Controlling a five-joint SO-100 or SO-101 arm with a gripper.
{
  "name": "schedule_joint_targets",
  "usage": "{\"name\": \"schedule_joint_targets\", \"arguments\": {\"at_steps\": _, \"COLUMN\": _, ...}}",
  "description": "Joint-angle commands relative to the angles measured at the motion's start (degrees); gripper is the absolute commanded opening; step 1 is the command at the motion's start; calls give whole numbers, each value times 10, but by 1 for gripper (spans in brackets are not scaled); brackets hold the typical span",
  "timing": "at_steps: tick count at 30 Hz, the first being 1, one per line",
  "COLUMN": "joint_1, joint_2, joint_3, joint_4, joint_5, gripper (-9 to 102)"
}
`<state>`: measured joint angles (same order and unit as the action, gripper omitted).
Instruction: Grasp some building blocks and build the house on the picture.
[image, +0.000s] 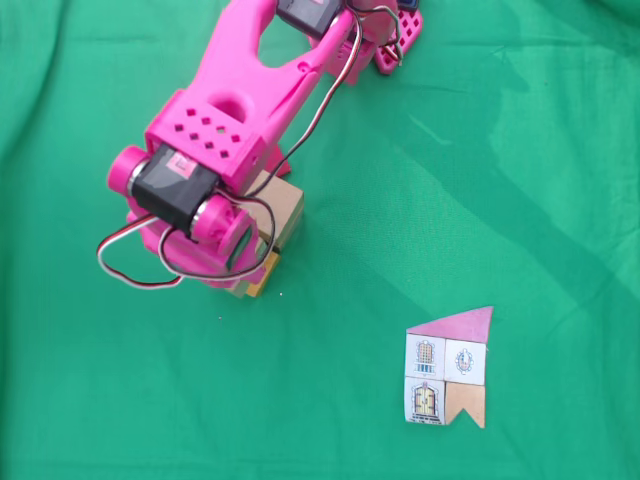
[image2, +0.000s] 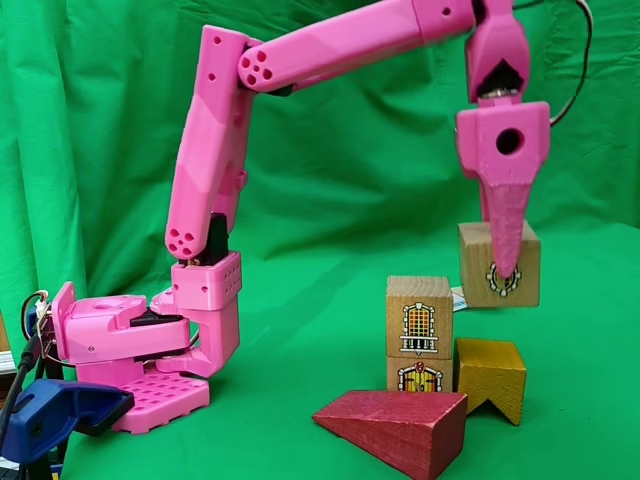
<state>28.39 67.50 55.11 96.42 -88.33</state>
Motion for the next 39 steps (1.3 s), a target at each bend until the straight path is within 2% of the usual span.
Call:
{"name": "schedule_joint_targets", "arguments": {"at_steps": 1, "joint_1": -2, "joint_2": 1, "joint_3": -25, "joint_4": -4, "joint_5": -5, "gripper": 18}}
{"name": "schedule_joint_targets", "arguments": {"at_steps": 13, "joint_1": -5, "joint_2": -47, "joint_3": -29, "joint_4": -50, "joint_5": -5, "gripper": 19}}
{"name": "schedule_joint_targets", "arguments": {"at_steps": 39, "joint_1": -4, "joint_2": -49, "joint_3": -18, "joint_4": -41, "joint_5": -5, "gripper": 20}}
